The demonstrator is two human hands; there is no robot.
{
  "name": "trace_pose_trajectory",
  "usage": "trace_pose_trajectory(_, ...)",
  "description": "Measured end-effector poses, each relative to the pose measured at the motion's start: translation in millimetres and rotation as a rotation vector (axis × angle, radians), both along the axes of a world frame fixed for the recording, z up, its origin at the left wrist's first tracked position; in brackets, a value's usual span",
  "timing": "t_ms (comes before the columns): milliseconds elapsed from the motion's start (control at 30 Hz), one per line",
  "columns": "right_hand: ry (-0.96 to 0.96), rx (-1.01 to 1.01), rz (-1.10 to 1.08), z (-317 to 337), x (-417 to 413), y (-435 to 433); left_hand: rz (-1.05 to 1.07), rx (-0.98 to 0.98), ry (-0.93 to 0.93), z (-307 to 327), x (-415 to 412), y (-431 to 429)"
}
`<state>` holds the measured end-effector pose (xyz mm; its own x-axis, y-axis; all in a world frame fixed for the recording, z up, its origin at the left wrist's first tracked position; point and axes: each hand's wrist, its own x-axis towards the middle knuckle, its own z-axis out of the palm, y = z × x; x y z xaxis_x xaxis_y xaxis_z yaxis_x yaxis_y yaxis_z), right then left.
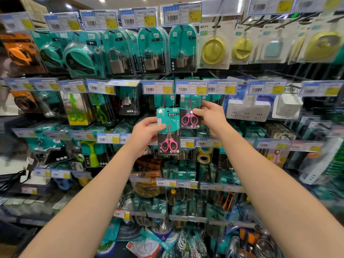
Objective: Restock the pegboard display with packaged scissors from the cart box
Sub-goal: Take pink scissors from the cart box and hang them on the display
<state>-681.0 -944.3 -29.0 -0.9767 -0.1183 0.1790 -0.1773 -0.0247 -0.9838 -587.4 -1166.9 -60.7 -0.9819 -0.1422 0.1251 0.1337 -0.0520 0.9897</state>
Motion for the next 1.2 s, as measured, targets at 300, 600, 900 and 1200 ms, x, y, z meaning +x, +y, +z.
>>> trace_pose_trajectory(300,-0.078,0.039,-0.132,-3,-44,-6,-0.015,-0.001,-0.002,2,-6,8)
trace_pose_trajectory(600,-0.109,0.020,-0.155,13,-47,-22,-0.008,-0.007,-0.006,0,-12,6)
trace_pose_trajectory(900,-0.103,0.077,-0.215,4,-49,-27,0.035,0.001,-0.010,-4,-20,2)
trace_pose_trajectory(1200,0.068,0.361,-0.439,-18,-20,-11,-0.024,0.012,-0.013,3,-34,18)
